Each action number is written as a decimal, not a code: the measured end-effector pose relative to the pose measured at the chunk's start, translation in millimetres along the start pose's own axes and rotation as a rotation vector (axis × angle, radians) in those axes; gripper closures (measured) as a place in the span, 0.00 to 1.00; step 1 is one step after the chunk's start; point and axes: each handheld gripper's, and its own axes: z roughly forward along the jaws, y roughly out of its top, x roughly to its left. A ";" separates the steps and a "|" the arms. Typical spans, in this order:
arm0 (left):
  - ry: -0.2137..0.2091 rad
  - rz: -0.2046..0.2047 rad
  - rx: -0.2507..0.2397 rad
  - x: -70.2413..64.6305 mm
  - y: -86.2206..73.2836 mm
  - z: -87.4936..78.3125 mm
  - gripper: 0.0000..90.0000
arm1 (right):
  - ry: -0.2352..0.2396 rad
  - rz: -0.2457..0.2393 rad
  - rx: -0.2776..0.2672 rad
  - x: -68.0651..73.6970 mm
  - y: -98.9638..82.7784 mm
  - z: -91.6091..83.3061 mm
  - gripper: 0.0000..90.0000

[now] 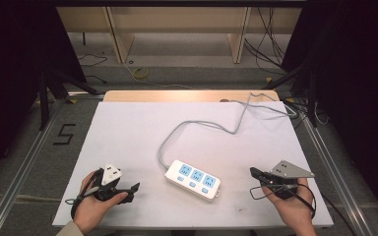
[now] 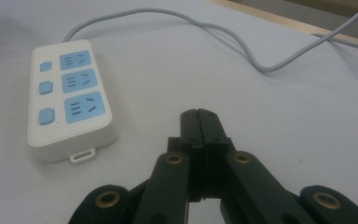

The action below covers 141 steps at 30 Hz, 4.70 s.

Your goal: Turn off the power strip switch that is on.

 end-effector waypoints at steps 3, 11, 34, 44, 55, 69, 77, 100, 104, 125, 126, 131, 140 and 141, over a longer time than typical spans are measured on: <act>-0.001 0.002 0.000 -0.1 0.1 0.1 0.18 | 0.004 -0.001 0.003 0.5 1.2 0.4 1.00; 0.001 0.003 0.001 -0.1 0.0 0.5 0.18 | 0.015 -0.015 0.012 4.3 8.8 4.1 1.00; 0.002 0.008 0.003 0.0 0.1 0.6 0.18 | 0.055 -0.051 0.031 15.4 24.3 14.5 1.00; 0.000 0.012 0.006 0.1 0.1 0.4 0.18 | 0.068 -0.064 0.031 20.4 30.1 18.7 1.00; 0.002 0.007 0.004 -0.1 0.1 1.1 0.18 | 0.084 -0.075 0.036 24.9 34.9 23.7 1.00; 0.001 0.006 0.004 0.1 -0.2 1.4 0.18 | 0.102 -0.094 0.039 31.0 41.8 30.3 1.00; 0.001 0.006 0.003 0.0 -0.1 1.3 0.18 | 0.110 -0.096 0.040 33.5 45.3 32.3 1.00; 0.004 0.016 0.007 0.3 -0.1 0.9 0.18 | 0.130 -0.115 0.037 38.0 53.6 37.1 1.00; 0.005 0.011 0.002 -0.2 0.0 1.2 0.18 | 0.134 -0.120 0.036 39.3 55.2 38.5 1.00; 0.009 0.020 0.003 -0.7 0.2 1.2 0.18 | 0.166 -0.149 0.044 50.0 64.4 47.8 1.00; 0.008 0.020 0.002 -0.8 0.2 1.3 0.18 | 0.166 -0.149 0.044 50.0 64.4 47.8 1.00; 0.009 0.020 0.001 -1.0 0.2 1.3 0.19 | 0.173 -0.150 0.049 52.5 65.8 49.9 1.00; 0.009 0.027 0.002 -1.0 0.6 1.0 0.19 | 0.182 -0.160 0.049 55.6 68.3 53.4 1.00; 0.009 0.027 0.002 -1.1 0.6 1.0 0.19 | 0.186 -0.159 0.053 56.2 68.6 53.7 1.00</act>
